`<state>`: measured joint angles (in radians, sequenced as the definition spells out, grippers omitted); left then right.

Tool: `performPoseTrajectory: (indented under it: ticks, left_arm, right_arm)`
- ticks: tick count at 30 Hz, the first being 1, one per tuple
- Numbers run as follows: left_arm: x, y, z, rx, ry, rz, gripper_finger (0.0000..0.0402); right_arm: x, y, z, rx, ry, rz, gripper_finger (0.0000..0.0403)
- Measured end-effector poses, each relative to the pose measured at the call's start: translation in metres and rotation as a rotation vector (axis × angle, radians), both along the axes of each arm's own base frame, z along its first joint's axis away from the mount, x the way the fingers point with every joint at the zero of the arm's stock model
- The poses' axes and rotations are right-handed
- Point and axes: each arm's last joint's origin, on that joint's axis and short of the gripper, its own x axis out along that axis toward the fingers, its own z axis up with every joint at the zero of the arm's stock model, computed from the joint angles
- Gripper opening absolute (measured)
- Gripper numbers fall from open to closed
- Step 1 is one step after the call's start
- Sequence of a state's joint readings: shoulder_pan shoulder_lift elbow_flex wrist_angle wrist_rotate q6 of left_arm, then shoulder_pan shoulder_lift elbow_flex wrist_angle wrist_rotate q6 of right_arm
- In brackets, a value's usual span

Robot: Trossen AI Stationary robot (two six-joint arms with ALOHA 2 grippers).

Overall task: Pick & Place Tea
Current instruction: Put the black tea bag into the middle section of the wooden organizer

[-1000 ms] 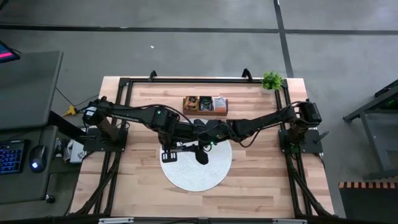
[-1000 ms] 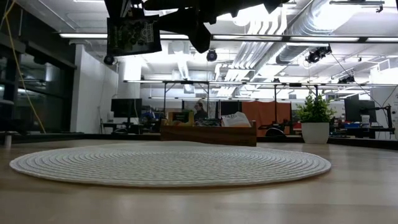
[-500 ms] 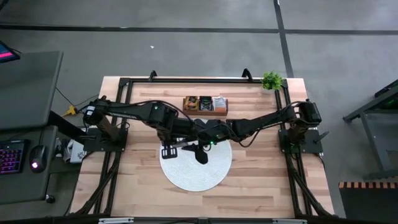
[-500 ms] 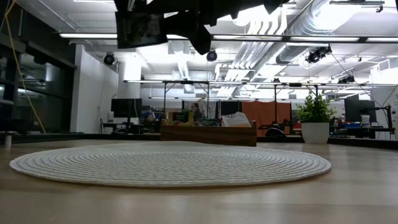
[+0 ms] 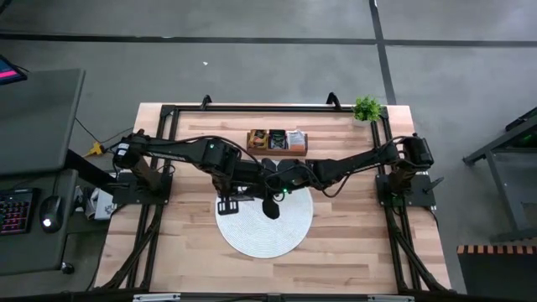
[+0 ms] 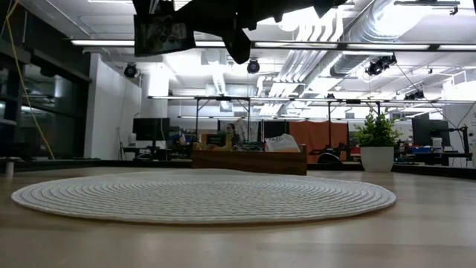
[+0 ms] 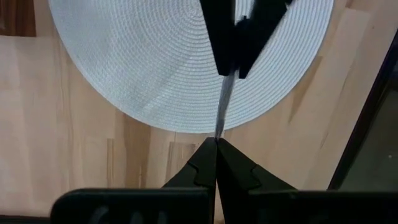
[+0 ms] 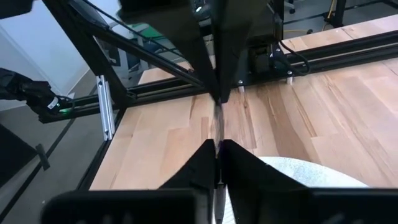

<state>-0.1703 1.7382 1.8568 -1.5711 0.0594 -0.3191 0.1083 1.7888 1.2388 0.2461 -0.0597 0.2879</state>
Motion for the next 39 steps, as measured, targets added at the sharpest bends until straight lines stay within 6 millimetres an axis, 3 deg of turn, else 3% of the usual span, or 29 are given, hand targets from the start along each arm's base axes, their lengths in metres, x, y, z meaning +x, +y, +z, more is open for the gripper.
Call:
performPoseTrajectory:
  ticks: [3,13,21,27,32,39]
  left_arm:
    - [0.000,0.000,0.000,-0.002,0.002,0.001,0.0000]
    - [0.000,0.001,0.000,0.020,0.000,0.004,0.0004]
    - [0.001,0.002,0.006,0.066,-0.039,0.014,0.0066]
    - [0.000,0.004,0.029,0.110,-0.137,0.043,0.0125]
    - [-0.003,0.008,0.053,0.183,-0.251,0.093,0.0148]
    - [-0.028,0.015,0.092,0.268,-0.475,0.218,0.0150]
  right_arm:
    - [0.000,-0.002,0.000,0.002,-0.004,-0.003,0.0008]
    - [0.000,-0.004,0.000,-0.022,-0.002,-0.014,0.0003]
    - [-0.012,-0.001,0.015,-0.077,0.018,-0.071,0.0001]
    - [-0.022,-0.001,0.018,-0.105,0.089,-0.130,0.0001]
    - [-0.035,0.002,0.018,-0.096,0.080,-0.196,0.0001]
    - [-0.079,0.000,0.004,0.021,-0.269,-0.329,0.0000]
